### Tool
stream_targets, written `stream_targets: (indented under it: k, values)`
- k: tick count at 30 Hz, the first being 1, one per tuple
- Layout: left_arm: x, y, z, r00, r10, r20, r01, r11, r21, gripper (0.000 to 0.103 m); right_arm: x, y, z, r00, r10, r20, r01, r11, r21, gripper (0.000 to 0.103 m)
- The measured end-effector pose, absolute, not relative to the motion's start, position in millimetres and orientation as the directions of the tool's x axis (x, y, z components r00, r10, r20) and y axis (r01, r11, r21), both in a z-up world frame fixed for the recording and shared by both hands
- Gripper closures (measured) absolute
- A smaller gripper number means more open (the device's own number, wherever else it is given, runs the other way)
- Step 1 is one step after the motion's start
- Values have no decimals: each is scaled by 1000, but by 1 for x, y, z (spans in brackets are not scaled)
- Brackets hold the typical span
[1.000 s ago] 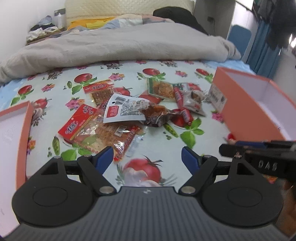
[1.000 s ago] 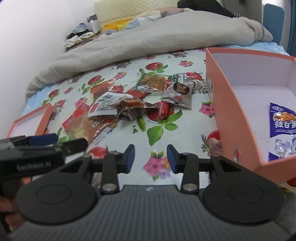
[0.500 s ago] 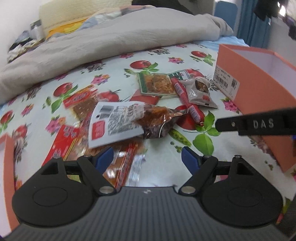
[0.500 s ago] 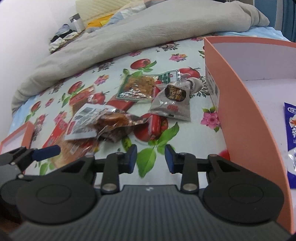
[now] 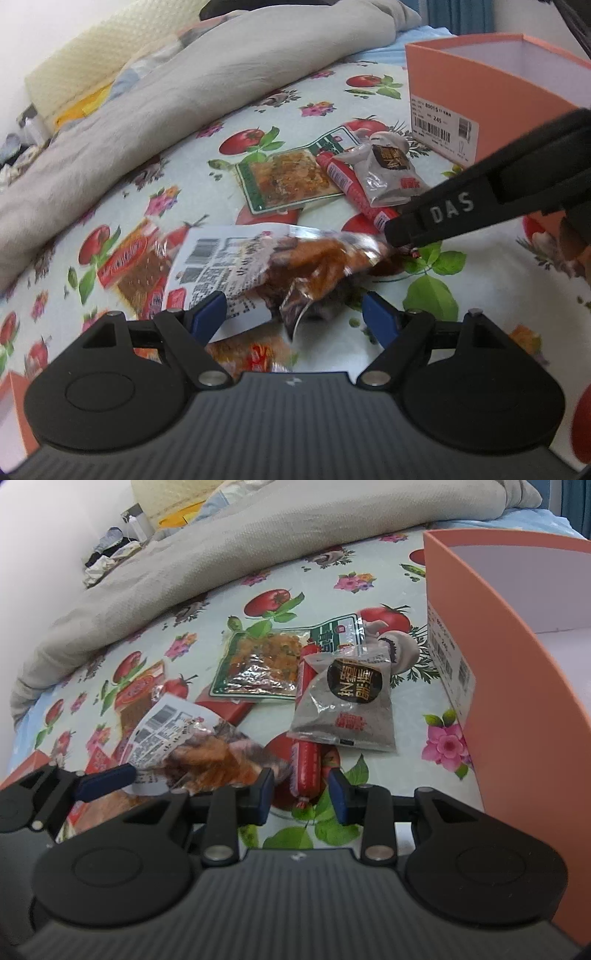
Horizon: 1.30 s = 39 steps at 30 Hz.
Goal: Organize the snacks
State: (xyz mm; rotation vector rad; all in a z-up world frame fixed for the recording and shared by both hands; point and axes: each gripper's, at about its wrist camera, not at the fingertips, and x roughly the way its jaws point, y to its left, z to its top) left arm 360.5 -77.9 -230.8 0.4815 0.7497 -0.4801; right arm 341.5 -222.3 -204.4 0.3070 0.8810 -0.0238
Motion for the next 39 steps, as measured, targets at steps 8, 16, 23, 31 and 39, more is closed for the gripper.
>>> stream_targets:
  k: [8,16,23,31,39]
  values:
    - [360,-97,-240,679,-200,-706,610,688,392,19,357,-226,-217,620,110,-777,149,955,255,74]
    - [361,-100,-248,685,-203,-700,628,653,424,21,362,-223,-218,616,116,-779,107,968,229,79]
    - [352,-100,-247,658,-243,-713,651,659,376,57,355,-226,-217,613,114,-782,110,968,227,80]
    - [338,-90,-234,636,-250,-730,642,696,321,73,340,-229,-212,604,114,-789,103,970,219,80]
    - [292,-85,-222,615,-264,-743,653,698,293,74,308,-223,-208,583,115,-804,85,976,201,80]
